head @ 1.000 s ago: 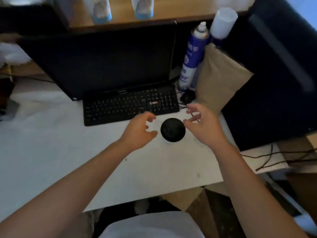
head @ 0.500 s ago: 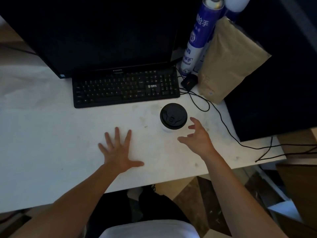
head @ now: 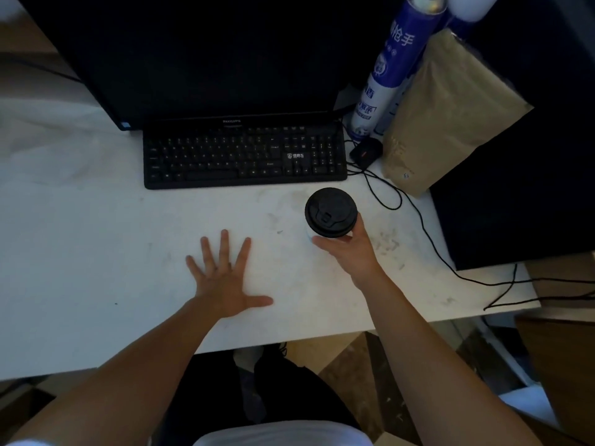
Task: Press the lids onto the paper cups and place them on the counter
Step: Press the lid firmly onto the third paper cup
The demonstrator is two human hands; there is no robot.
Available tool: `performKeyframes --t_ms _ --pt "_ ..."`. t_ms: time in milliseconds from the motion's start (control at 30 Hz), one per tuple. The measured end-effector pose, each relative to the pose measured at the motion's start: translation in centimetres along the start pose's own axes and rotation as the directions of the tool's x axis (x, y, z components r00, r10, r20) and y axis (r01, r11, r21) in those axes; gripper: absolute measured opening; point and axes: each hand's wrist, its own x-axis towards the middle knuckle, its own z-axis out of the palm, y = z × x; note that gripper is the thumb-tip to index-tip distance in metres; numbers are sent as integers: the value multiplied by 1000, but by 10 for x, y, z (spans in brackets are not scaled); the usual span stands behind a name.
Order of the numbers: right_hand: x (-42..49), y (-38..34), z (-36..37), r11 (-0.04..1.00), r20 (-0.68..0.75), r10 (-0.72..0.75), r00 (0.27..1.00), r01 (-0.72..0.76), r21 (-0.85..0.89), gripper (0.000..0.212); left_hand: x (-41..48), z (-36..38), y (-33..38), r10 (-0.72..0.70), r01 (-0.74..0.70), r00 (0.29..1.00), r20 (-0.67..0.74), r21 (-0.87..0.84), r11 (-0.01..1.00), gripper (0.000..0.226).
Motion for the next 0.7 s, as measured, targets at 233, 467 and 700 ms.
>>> performKeyframes --t_ms 233,467,700 --pt "-17 2 27 990 160 -30 987 51 -130 74 -6 -5 -3 54 -55 998 -18 -79 995 130" --pt "-34 -8 45 964 451 123 884 1 -265 71 -39 -79 -22 54 -91 996 -77 -940 328 23" --pt "-61 -20 67 972 713 206 671 -59 -226 91 -86 -95 -21 405 -550 823 -399 -381 743 46"
